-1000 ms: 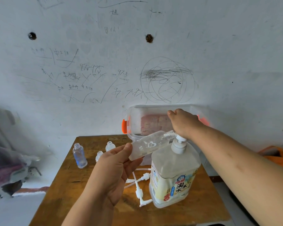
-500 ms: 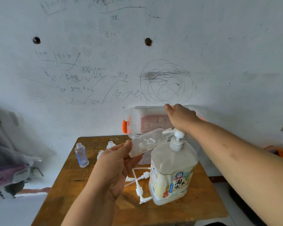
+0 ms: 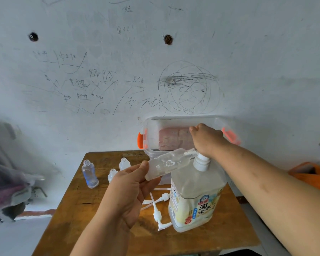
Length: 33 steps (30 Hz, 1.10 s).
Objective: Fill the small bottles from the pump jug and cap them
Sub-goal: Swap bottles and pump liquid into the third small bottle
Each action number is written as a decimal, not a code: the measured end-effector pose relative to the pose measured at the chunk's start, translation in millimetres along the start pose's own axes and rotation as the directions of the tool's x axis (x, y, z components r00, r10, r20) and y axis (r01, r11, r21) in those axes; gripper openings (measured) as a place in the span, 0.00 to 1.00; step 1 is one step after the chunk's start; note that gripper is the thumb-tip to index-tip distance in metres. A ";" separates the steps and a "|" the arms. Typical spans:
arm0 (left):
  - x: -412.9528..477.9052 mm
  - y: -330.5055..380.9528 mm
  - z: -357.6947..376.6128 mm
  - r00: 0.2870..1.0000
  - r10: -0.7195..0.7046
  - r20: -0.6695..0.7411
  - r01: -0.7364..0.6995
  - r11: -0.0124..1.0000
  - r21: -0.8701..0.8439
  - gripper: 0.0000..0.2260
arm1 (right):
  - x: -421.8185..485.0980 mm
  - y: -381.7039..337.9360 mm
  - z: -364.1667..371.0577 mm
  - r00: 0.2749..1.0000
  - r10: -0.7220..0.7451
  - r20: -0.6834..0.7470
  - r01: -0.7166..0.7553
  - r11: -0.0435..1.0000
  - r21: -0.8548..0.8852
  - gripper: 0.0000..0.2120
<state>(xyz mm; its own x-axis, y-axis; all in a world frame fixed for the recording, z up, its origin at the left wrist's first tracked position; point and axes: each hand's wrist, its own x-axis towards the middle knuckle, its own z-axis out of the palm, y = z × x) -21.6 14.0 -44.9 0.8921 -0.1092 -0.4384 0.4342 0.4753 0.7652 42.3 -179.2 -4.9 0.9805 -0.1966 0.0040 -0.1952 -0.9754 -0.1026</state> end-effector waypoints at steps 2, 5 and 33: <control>0.4 -2.0 -0.6 1.000 -0.015 -0.002 0.015 1.000 -0.005 0.08 | -0.8 0.6 3.5 1.000 -0.008 0.001 0.008 1.000 -0.012 0.17; -2.7 -4.2 -0.5 1.000 -0.022 0.006 0.022 1.000 -0.019 0.09 | -0.9 -0.5 6.2 0.998 -0.033 -0.044 0.033 0.999 -0.013 0.18; -3.6 -7.1 0.4 0.999 -0.035 0.006 0.035 0.997 -0.063 0.08 | 0.7 1.1 3.2 0.998 -0.055 -0.027 0.054 0.998 -0.020 0.17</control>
<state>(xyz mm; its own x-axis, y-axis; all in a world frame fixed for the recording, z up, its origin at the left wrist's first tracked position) -27.8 10.7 -48.6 0.8772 -0.1305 -0.4620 0.4564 0.5251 0.7183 42.8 -180.2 -8.2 0.9887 -0.1455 0.0359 -0.1422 -0.9864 -0.0819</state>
